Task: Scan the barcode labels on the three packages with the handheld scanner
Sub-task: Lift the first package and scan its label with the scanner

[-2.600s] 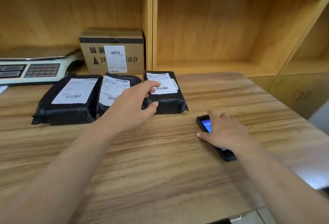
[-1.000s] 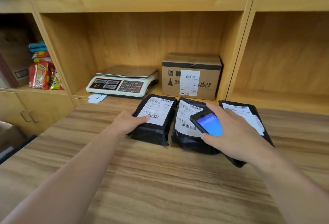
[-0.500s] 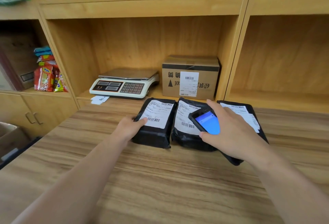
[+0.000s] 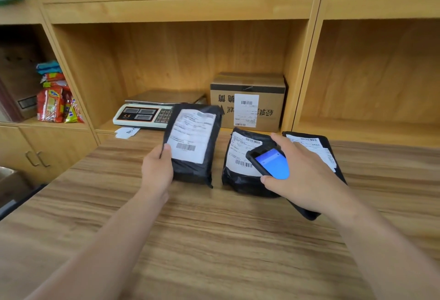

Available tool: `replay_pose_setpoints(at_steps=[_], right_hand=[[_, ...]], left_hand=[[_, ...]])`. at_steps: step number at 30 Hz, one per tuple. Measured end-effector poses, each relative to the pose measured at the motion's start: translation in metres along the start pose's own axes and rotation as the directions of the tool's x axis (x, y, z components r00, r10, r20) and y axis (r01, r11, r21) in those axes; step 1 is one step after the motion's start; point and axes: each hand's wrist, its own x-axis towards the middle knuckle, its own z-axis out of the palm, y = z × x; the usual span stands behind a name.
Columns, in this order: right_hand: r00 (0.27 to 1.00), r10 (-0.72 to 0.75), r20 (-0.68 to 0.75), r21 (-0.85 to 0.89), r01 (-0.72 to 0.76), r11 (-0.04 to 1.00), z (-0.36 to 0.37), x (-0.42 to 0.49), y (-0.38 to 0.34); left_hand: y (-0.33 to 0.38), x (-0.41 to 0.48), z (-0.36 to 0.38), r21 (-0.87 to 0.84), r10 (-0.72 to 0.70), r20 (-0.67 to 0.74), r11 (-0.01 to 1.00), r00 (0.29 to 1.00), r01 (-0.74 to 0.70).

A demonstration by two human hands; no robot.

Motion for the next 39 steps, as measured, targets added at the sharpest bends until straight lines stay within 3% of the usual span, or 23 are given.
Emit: replay_pose_setpoints(at_steps=[3,7,10,16,20,32,39], right_hand=[[1.0,-0.012,0.012,0.023,0.011,1.0,-0.003,-0.003,-0.002],[0.999,-0.031,0.014,0.026,0.03,0.999,-0.005,-0.008,-0.005],[0.999,-0.035,0.005,0.015,0.034,0.999,-0.008,-0.012,-0.008],[0.999,-0.036,0.02,-0.034,0.037,0.999,-0.015,-0.022,-0.01],[0.998,-0.048,0.047,-0.025,0.05,0.998,-0.017,-0.027,-0.01],[0.981,-0.07,0.183,-0.096,0.088,0.991,-0.022,-0.04,-0.012],[0.979,-0.09,0.184,-0.084,0.107,0.991,-0.02,-0.04,-0.014]], left_hand=[[0.009,-0.013,-0.004,-0.173,0.003,0.026,0.985,1.0,0.001],[0.017,-0.028,-0.003,-0.321,-0.023,0.256,0.941,0.967,0.107],[0.016,-0.036,0.004,-0.3,0.015,0.308,0.951,0.951,0.082],[0.015,-0.041,0.009,-0.115,0.264,0.273,0.964,0.925,-0.241],[0.017,-0.046,0.012,0.011,0.33,0.277,0.938,0.902,-0.347],[0.014,-0.044,0.012,0.02,0.33,0.25,0.938,0.911,-0.345],[0.016,-0.042,0.008,0.022,0.32,0.23,0.943,0.919,-0.333]])
